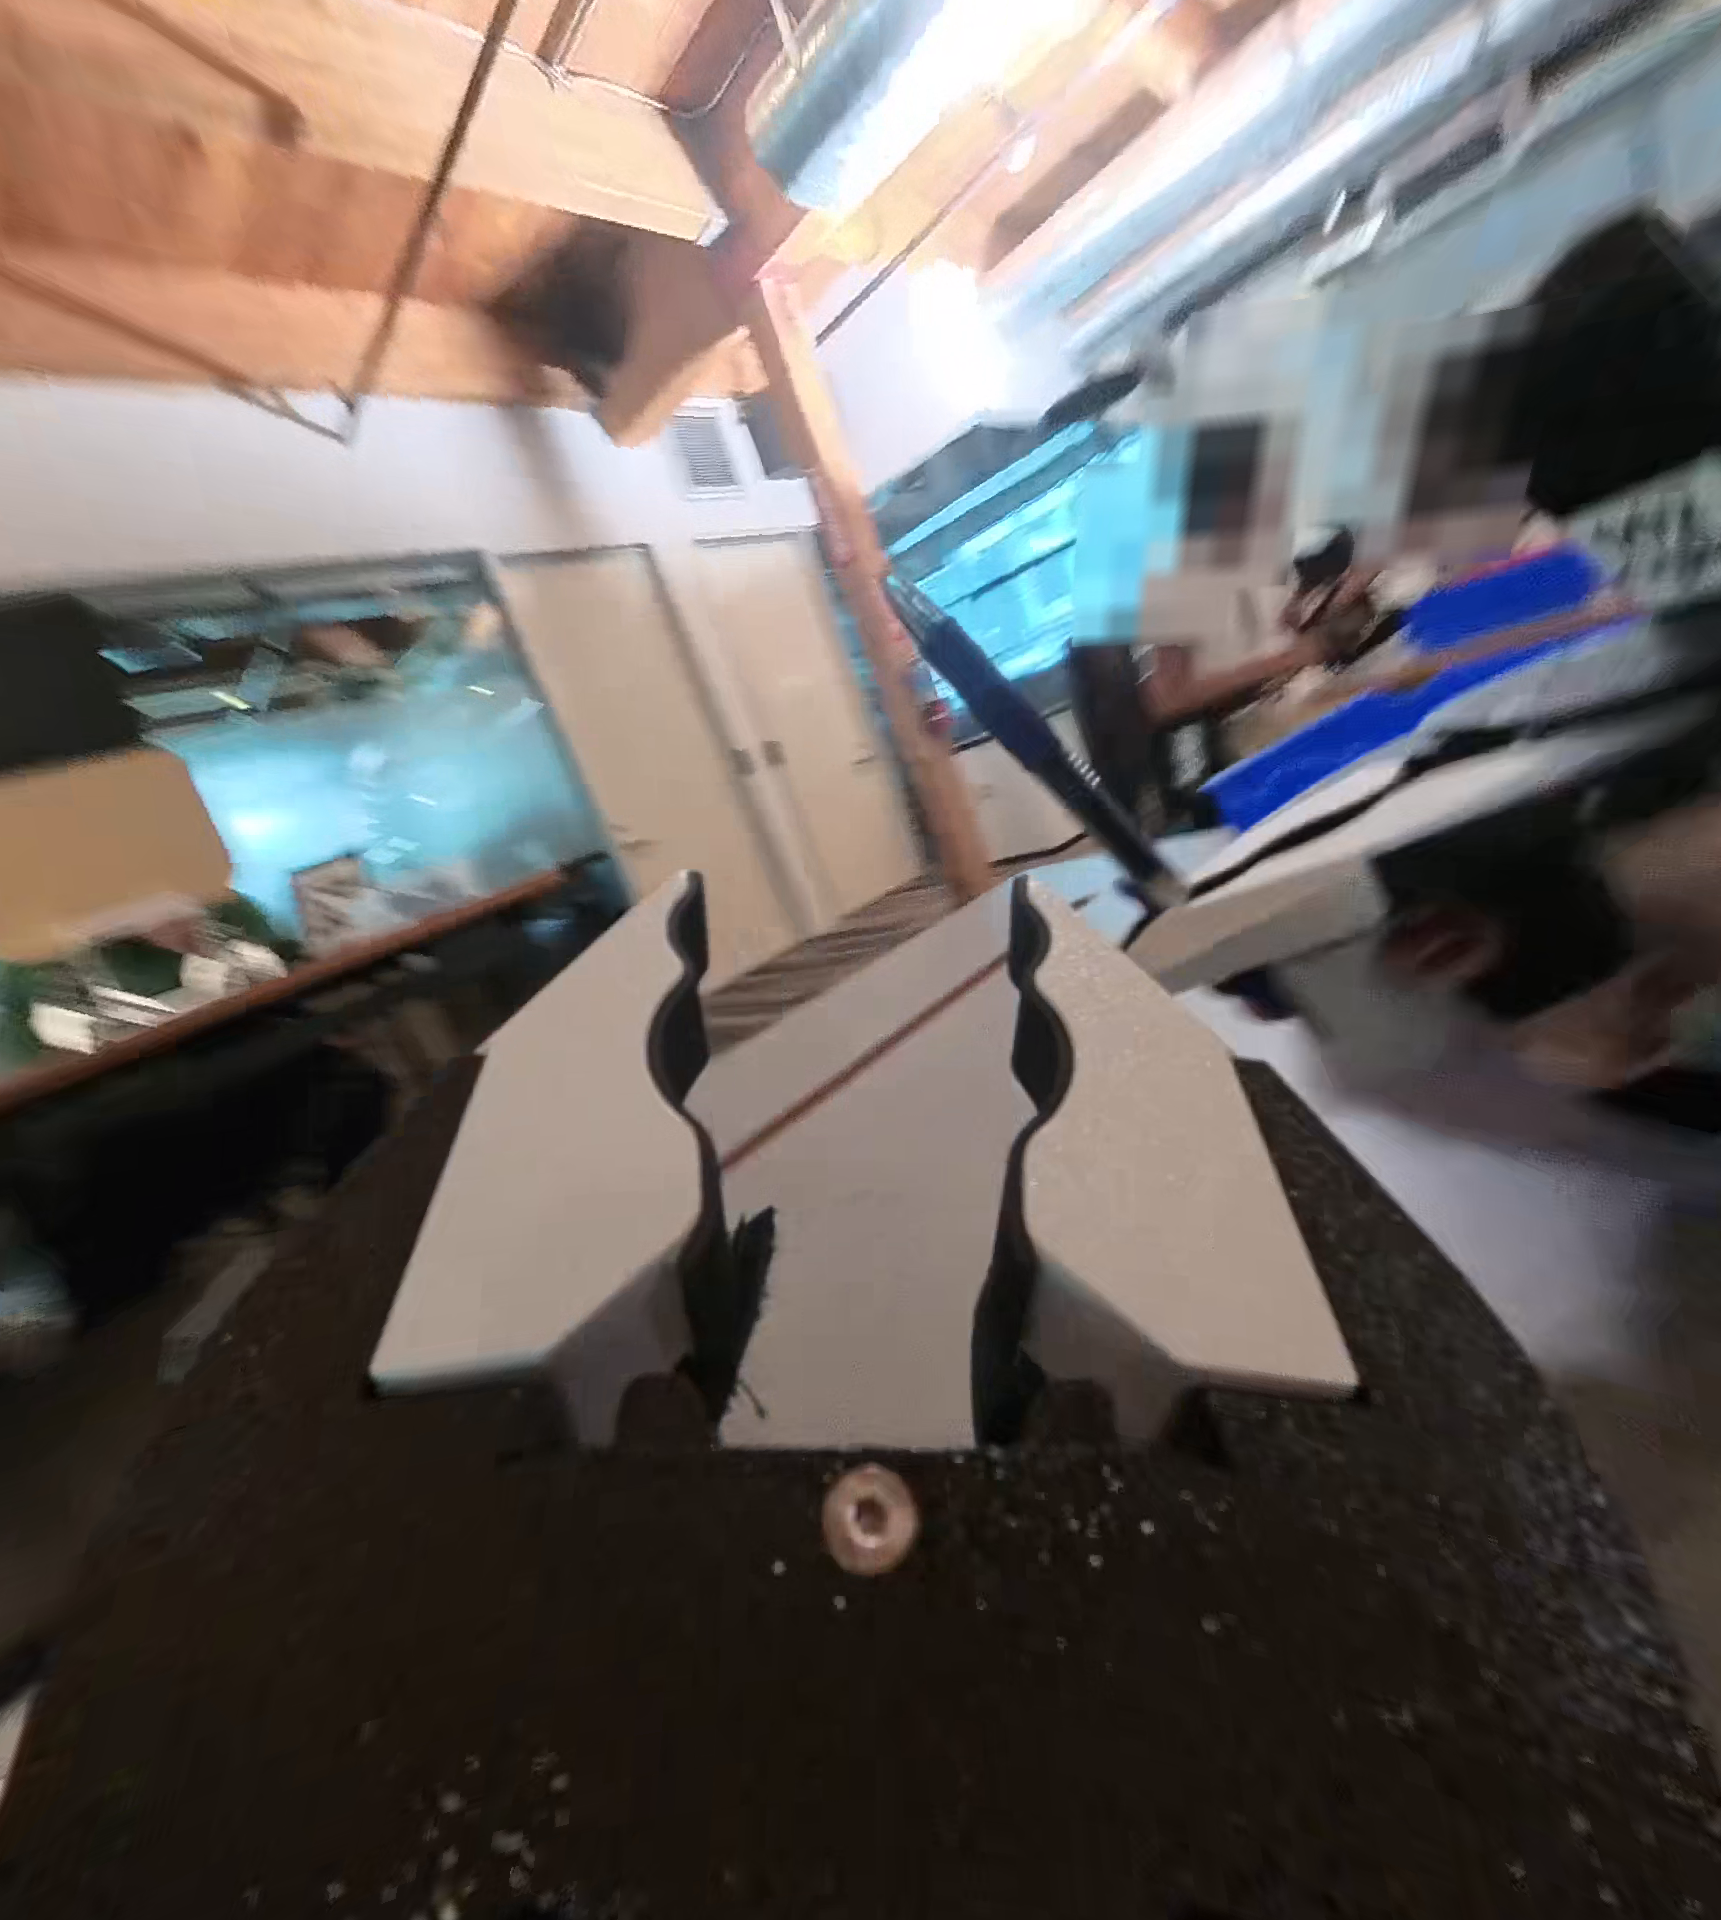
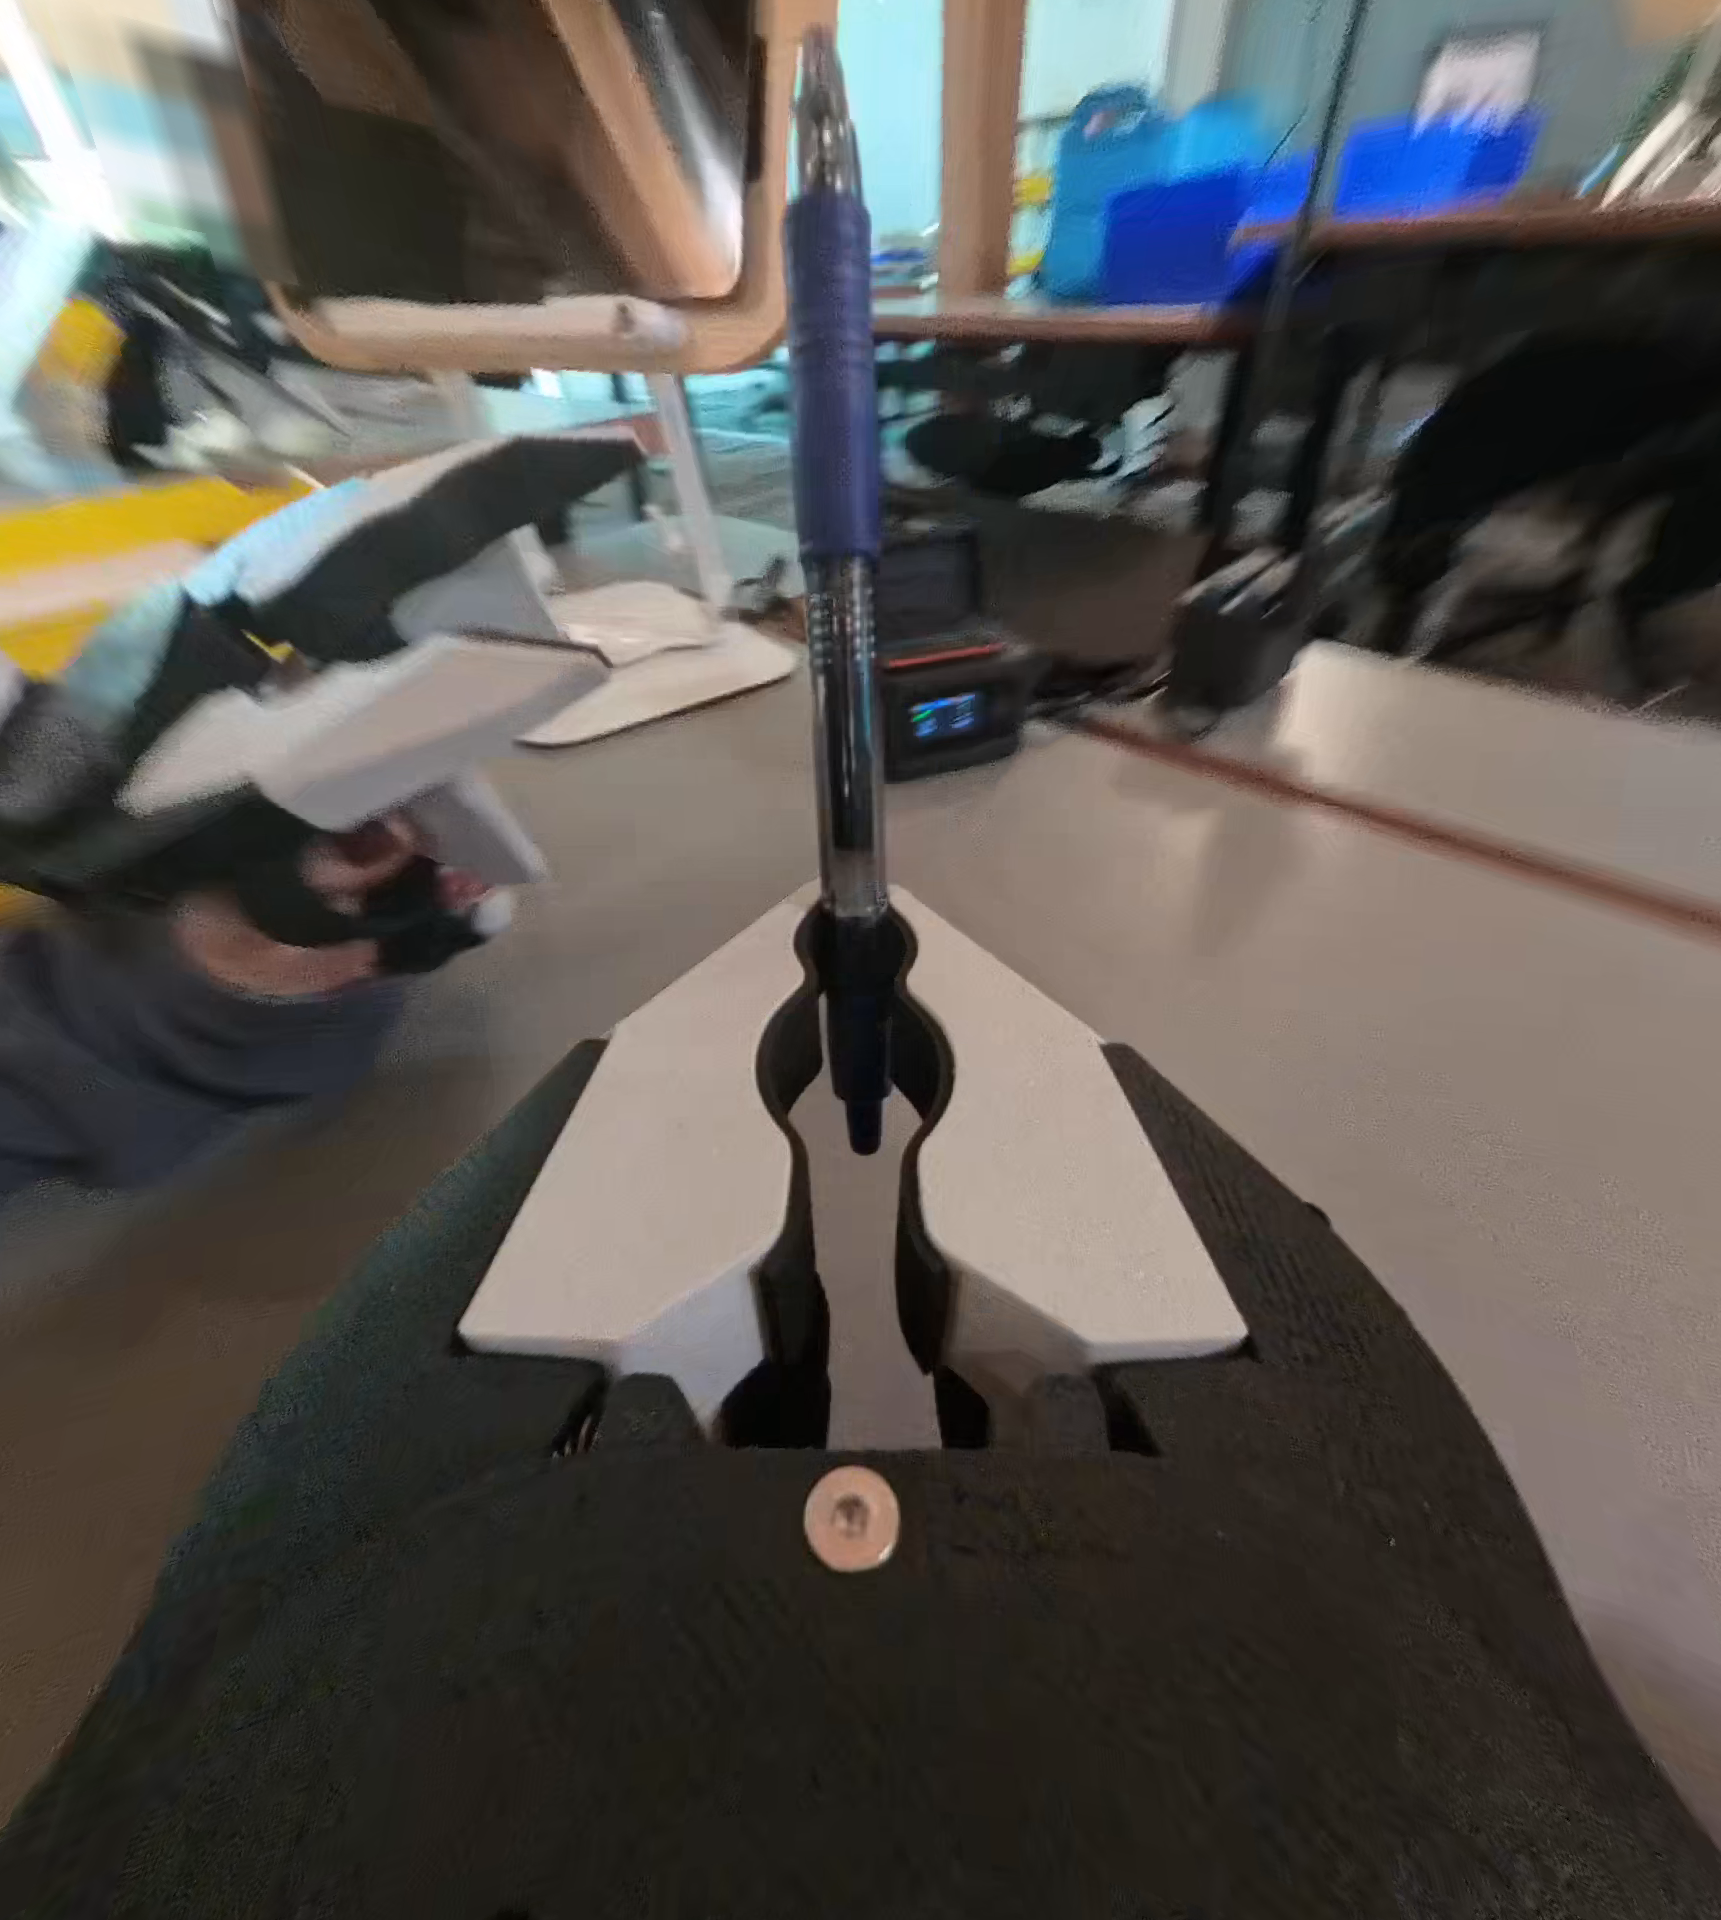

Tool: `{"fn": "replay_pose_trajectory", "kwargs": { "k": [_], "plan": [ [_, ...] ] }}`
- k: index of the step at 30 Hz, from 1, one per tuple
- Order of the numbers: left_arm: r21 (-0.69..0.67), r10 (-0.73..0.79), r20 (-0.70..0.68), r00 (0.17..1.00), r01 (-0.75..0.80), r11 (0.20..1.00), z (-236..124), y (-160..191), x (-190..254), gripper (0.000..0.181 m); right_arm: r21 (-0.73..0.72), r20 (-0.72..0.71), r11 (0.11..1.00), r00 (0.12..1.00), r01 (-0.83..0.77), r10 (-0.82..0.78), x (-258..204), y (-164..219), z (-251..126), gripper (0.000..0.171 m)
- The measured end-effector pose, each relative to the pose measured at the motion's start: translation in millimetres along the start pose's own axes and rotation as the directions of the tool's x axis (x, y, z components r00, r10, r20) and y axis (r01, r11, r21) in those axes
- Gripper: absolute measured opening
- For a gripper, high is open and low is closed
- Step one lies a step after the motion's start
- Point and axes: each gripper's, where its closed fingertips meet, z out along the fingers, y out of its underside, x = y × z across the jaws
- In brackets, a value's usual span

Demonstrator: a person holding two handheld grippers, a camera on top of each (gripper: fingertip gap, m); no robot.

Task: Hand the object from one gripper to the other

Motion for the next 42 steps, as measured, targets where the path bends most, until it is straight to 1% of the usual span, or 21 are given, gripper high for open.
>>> {"fn": "replay_pose_trajectory", "kwargs": {
  "k": [2, 3, 6, 8, 10, 12, 14, 16, 18, 20, 22, 25, 27, 28, 29, 31, 34, 37, 40, 41, 42],
  "plan": [
    [-0.063, 0.289, 0.025, 0.957, -0.287, 0.956, -1, 5, 1, 0.061, -0.059, 0.097, 0.988, 0.984, -0.144, 0.15, -4, 9, -1, 0.004],
    [-0.103, 0.438, 0.025, 0.899, -0.433, 0.895, -2, 9, 1, 0.064, -0.105, 0.135, 0.979, 0.973, -0.174, 0.187, -7, 15, -1, 0.004],
    [-0.198, 0.774, -0.02, 0.633, -0.761, 0.617, -1, 23, 7, 0.076, -0.248, 0.212, 0.952, 0.948, -0.181, 0.235, -21, 35, -2, 0.003],
    [-0.22, 0.875, -0.052, 0.481, -0.86, 0.46, 2, 29, 12, 0.082, -0.322, 0.263, 0.932, 0.93, -0.165, 0.256, -35, 45, -3, 0.003],
    [-0.207, 0.933, -0.076, 0.352, -0.921, 0.331, 5, 31, 21, 0.079, -0.369, 0.316, 0.92, 0.912, -0.135, 0.261, -48, 52, -4, 0.004],
    [-0.182, 0.961, -0.121, 0.247, -0.958, 0.223, 6, 37, 31, 0.068, -0.4, 0.362, 0.911, 0.895, -0.103, 0.26, -60, 57, -7, 0.004],
    [-0.179, 0.969, -0.153, 0.196, -0.969, 0.168, 6, 44, 34, 0.048, -0.414, 0.388, 0.907, 0.885, -0.081, 0.257, -68, 58, -8, 0.004],
    [-0.21, 0.959, -0.167, 0.227, -0.959, 0.191, 5, 46, 28, 0.009, -0.406, 0.369, 0.912, 0.901, -0.066, 0.229, -64, 60, -6, 0.003],
    [-0.263, 0.926, -0.208, 0.314, -0.93, 0.257, 3, 57, 21, 0.006, -0.323, 0.334, 0.941, 0.918, -0.103, 0.215, -55, 47, -1, 0.009],
    [-0.314, 0.886, -0.226, 0.404, -0.892, 0.327, 2, 63, 16, 0.004, -0.177, 0.285, 0.969, 0.933, -0.173, 0.219, -41, 23, 2, 0.035],
    [-0.364, 0.797, -0.223, 0.561, -0.807, 0.465, 4, 66, 13, 0.003, -0.009, 0.259, 0.97, 0.937, -0.242, 0.236, -26, -5, -3, 0.047],
    [-0.442, 0.507, -0.206, 0.837, -0.542, 0.715, 6, 72, 14, 0.002, 0.283, 0.169, 0.929, 0.966, -0.237, 0.195, -1, -45, -23, 0.059],
    [-0.443, 0.23, -0.173, 0.958, -0.284, 0.85, 8, 69, 20, 0.003, 0.444, 0.021, 0.889, 0.994, -0.11, 0.112, 15, -63, -41, 0.061],
    [-0.435, 0.093, -0.151, 0.984, -0.151, 0.888, 10, 66, 22, 0.002, 0.494, -0.059, 0.869, 0.996, -0.027, 0.064, 20, -69, -49, 0.06],
    [-0.439, -0.037, -0.153, 0.988, -0.034, 0.898, 11, 64, 26, 0.002, 0.516, -0.117, 0.855, 0.993, 0.05, 0.013, 21, -72, -54, 0.06],
    [-0.463, -0.23, -0.172, 0.958, 0.128, 0.877, 12, 66, 36, 0.002, 0.476, -0.185, 0.86, 0.977, 0.186, -0.11, 15, -71, -53, 0.06],
    [-0.535, -0.353, -0.198, 0.914, 0.201, 0.821, 10, 77, 49, 0.002, 0.375, -0.326, 0.813, 0.884, 0.446, -0.334, 3, -67, -47, 0.058],
    [-0.578, -0.288, -0.205, 0.936, 0.121, 0.807, 8, 87, 52, 0.002, 0.292, -0.389, 0.739, 0.781, 0.607, -0.488, -10, -62, -41, 0.054],
    [-0.592, -0.202, -0.226, 0.953, 0.031, 0.806, 7, 91, 55, 0.002, 0.149, -0.431, 0.6, 0.598, 0.786, -0.676, -21, -51, -31, 0.053],
    [-0.592, -0.162, -0.239, 0.957, -0.011, 0.806, 7, 92, 55, 0.002, 0.121, -0.424, 0.565, 0.557, 0.816, -0.714, -24, -47, -28, 0.053],
    [-0.588, -0.107, -0.248, 0.963, -0.062, 0.807, 7, 93, 54, 0.002, 0.113, -0.408, 0.56, 0.553, 0.821, -0.727, -27, -44, -24, 0.053]
  ]
}}
